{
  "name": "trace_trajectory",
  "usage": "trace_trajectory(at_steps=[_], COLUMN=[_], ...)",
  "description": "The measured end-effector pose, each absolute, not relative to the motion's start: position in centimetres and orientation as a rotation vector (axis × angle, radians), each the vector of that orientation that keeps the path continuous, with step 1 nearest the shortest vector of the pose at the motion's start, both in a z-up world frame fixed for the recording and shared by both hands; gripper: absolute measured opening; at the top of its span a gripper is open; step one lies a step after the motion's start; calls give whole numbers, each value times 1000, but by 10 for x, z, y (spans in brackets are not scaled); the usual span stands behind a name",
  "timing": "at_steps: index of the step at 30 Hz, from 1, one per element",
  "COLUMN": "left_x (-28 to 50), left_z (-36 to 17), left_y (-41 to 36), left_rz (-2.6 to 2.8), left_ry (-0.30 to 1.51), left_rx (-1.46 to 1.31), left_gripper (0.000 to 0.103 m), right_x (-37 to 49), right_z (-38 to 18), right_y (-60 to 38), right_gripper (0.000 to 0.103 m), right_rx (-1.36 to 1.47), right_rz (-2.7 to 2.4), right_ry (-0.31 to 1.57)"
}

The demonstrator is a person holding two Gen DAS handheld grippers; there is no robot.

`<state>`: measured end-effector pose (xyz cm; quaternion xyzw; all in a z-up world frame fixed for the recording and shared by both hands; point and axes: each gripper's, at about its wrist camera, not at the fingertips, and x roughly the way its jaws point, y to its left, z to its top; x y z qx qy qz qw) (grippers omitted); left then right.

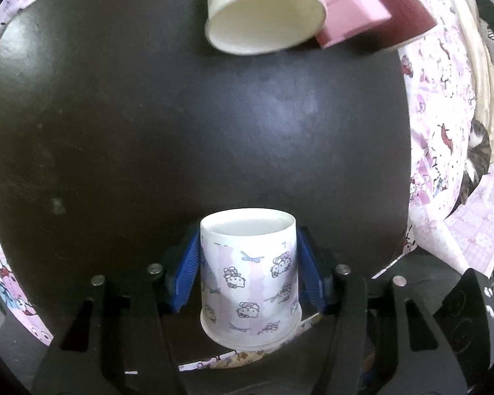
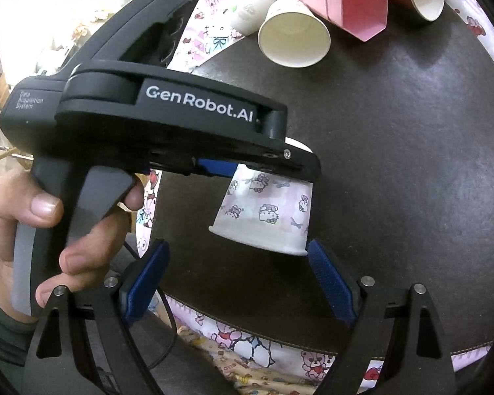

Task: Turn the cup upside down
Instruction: 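Close the left gripper on the white cup while the right gripper opens and releases it, then rotate the white cup in the left gripper so its rim faces up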

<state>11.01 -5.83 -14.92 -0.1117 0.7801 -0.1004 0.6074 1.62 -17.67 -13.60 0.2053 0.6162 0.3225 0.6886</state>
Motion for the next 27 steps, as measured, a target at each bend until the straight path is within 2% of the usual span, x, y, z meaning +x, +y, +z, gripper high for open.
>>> trace_trajectory(at_steps=[4, 12, 18, 23, 27], left_x=[112, 80, 57, 53, 50], left_z=[-127, -76, -60, -49, -54], left_y=[-38, 16, 44, 42, 43], left_rz=[-213, -122, -139, -124, -136], left_ry=[1714, 1404, 1246, 1176, 1195], left_rx=[-251, -196, -282, -293, -317], left_gripper=[52, 52, 52, 52, 52], right_x=[16, 27, 24, 25, 26], right_z=[-132, -118, -119, -118, -114], right_y=[-191, -216, -204, -186, -172], right_gripper=[89, 89, 89, 89, 89], right_rx=[457, 496, 473, 512, 479], right_rz=[714, 611, 626, 691, 720], right_ry=[1359, 1270, 1270, 1259, 1232])
